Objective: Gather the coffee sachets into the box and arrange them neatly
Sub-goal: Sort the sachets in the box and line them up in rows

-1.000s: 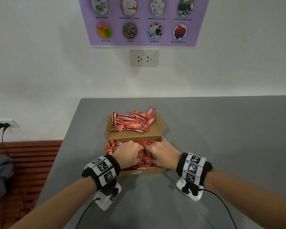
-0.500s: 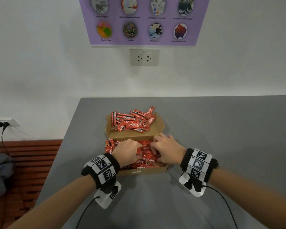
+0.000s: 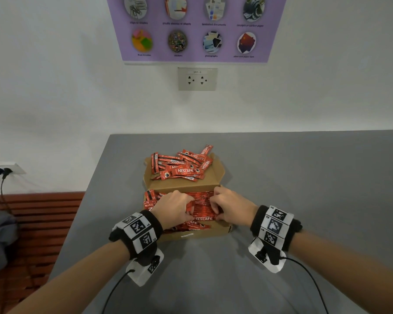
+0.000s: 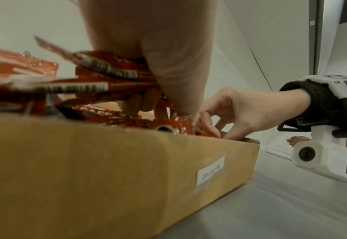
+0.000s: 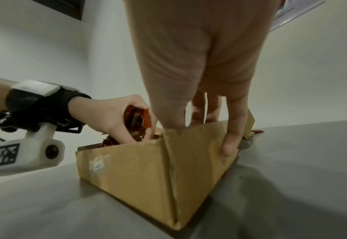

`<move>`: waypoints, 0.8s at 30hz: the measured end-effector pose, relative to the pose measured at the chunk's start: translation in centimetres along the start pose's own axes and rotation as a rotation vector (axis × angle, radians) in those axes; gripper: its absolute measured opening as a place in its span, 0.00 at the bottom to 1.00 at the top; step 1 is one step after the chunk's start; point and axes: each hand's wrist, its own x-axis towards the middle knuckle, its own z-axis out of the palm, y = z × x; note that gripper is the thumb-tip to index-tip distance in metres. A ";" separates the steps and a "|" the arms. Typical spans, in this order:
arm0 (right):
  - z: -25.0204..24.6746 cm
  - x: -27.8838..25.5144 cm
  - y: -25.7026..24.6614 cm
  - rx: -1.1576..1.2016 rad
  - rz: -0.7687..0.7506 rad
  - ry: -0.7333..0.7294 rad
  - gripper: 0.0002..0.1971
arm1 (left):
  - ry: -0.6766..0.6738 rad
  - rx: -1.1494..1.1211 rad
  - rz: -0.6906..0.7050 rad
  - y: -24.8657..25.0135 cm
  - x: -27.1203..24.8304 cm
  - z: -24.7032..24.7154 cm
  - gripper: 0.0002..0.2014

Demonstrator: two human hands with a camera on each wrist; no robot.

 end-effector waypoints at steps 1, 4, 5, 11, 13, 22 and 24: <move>-0.1 0.0 0.0 -0.002 0.002 0.001 0.12 | 0.005 -0.006 0.005 0.0 -0.1 -0.1 0.05; -0.4 0.0 -0.1 -0.018 0.013 -0.016 0.13 | 0.010 -0.031 0.010 -0.1 -0.2 -0.2 0.07; -0.5 0.0 -0.1 -0.024 0.018 -0.025 0.14 | 0.009 -0.043 0.008 -0.2 -0.2 -0.2 0.08; -0.9 -0.2 -0.2 -0.033 0.006 0.008 0.17 | 0.231 -0.131 -0.015 -0.8 0.0 -0.3 0.03; -0.7 -0.1 -0.1 -0.030 -0.012 0.062 0.14 | 0.306 -0.075 -0.004 -0.8 0.1 -0.1 0.05; -0.2 0.7 0.1 -0.175 -0.025 0.123 0.09 | 0.199 0.069 -0.039 -0.4 1.2 0.6 0.10; -0.1 0.9 0.1 -0.181 -0.025 0.127 0.10 | 0.199 0.064 -0.039 -0.4 1.2 0.6 0.10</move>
